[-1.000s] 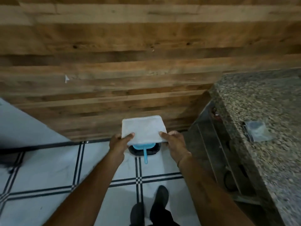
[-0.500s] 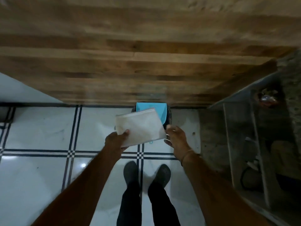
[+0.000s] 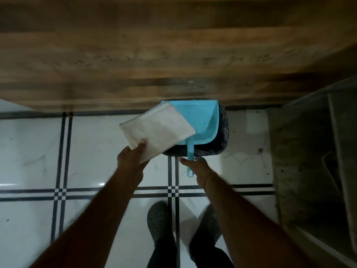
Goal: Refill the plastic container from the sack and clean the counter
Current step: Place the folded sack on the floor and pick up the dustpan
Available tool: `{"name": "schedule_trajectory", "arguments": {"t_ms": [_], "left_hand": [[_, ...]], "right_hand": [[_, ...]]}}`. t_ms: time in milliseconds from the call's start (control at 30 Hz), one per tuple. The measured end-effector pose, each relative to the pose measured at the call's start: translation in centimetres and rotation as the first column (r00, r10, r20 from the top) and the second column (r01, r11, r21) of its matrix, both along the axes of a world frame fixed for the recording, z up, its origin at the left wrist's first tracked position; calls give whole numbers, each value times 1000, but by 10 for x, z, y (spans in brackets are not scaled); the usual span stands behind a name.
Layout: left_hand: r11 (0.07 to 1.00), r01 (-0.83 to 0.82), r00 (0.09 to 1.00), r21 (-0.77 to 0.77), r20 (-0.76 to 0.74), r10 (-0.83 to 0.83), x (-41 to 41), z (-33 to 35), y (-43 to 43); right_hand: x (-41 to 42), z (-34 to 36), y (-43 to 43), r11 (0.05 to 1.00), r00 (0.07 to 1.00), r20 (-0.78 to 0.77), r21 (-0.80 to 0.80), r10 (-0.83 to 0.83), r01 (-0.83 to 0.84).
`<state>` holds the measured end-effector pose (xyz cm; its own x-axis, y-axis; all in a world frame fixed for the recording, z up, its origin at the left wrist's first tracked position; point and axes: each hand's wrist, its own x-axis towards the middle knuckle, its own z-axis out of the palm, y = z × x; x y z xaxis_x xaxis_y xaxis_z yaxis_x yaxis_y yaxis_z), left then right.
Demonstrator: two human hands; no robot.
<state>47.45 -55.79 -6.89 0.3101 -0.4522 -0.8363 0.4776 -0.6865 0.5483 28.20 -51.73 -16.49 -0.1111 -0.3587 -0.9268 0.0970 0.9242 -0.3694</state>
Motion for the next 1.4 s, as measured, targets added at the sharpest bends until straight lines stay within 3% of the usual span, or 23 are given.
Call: {"name": "schedule_trajectory", "arguments": {"t_ms": [133,300,400,500,600,833,1000,1067,1167,1267,1333,1400], "left_hand": [[1000,-9,999,6,52,8,5,-14,-5],[997,-15,989,78,145,3,-8,5,-3],[997,-20,977,76,214,3,-27,25,-6],[996,65,956,54,283,-78,-48,33,-17],[983,156,929,95,323,-179,-66,17,-32],[940,330,927,81,162,-339,-100,-64,-58],[867,477,828,142,259,-498,-107,-60,-53],[784,595,701,174,365,-613,-109,-26,-47],[507,805,289,308,544,-788,-117,46,-33],[238,904,-32,354,613,-790,-132,124,-17],[94,925,-176,367,638,-750,-148,181,-7],[-6,930,-266,367,662,-701,-165,241,3]], "right_hand": [[4,-16,0,987,994,-54,-138,-93,85],[-26,47,49,937,952,-143,-269,-269,224],[-56,88,82,904,892,-240,-296,-383,308],[-86,122,103,859,835,-240,-281,-494,428],[-108,127,115,847,834,-204,-285,-512,450],[-133,63,129,836,833,-205,-335,-514,434],[-135,61,139,842,845,-199,-348,-496,412],[-130,85,140,847,850,-211,-359,-483,392],[-123,137,146,840,834,-231,-364,-500,403],[-116,211,156,834,818,-241,-344,-522,431],[-112,267,165,817,800,-231,-337,-554,469],[-111,319,180,815,795,-221,-304,-564,494]]}}
